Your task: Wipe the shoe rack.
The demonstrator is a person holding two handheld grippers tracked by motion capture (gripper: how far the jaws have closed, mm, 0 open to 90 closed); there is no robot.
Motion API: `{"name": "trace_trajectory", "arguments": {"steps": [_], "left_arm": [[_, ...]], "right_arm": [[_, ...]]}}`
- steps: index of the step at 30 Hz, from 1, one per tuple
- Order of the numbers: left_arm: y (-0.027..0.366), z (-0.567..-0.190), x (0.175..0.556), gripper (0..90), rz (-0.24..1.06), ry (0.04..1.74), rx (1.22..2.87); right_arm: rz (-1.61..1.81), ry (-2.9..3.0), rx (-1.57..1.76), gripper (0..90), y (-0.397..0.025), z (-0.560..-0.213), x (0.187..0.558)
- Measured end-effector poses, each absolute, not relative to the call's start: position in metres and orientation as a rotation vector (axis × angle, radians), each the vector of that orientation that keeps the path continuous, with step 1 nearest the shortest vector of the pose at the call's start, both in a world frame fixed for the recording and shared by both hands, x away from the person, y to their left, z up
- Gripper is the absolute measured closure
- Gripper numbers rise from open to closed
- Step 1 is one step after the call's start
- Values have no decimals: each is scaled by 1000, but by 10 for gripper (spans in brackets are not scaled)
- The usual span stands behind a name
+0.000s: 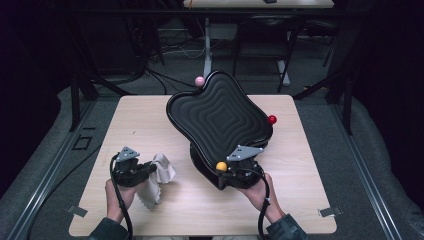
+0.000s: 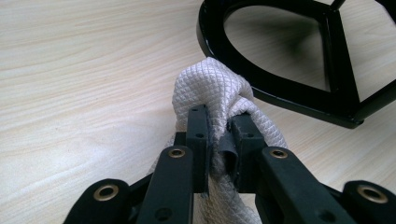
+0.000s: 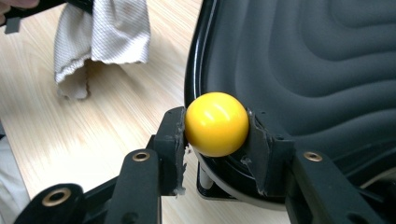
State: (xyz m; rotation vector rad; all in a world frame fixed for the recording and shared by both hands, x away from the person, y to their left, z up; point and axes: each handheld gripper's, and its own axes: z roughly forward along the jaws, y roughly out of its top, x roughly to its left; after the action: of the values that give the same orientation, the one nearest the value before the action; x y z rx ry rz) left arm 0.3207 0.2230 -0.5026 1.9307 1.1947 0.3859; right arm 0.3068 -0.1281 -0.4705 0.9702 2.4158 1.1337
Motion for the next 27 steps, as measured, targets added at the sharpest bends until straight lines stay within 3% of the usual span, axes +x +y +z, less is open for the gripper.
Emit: {"name": "trace_trajectory", "arguments": {"steps": [12,16,27], "left_arm": [[224,-502,321,800,386,1195,1931],[222,-503,322,798,379,1192,1937],[220,-505,322,795,373,1188,1949]], "right_arm": [[1057,2344,1087,592,-163,-470,305],[1052,2292,1164,549,-175,-469,306],[1051,2087,1253,503,-158,-473,310]]}}
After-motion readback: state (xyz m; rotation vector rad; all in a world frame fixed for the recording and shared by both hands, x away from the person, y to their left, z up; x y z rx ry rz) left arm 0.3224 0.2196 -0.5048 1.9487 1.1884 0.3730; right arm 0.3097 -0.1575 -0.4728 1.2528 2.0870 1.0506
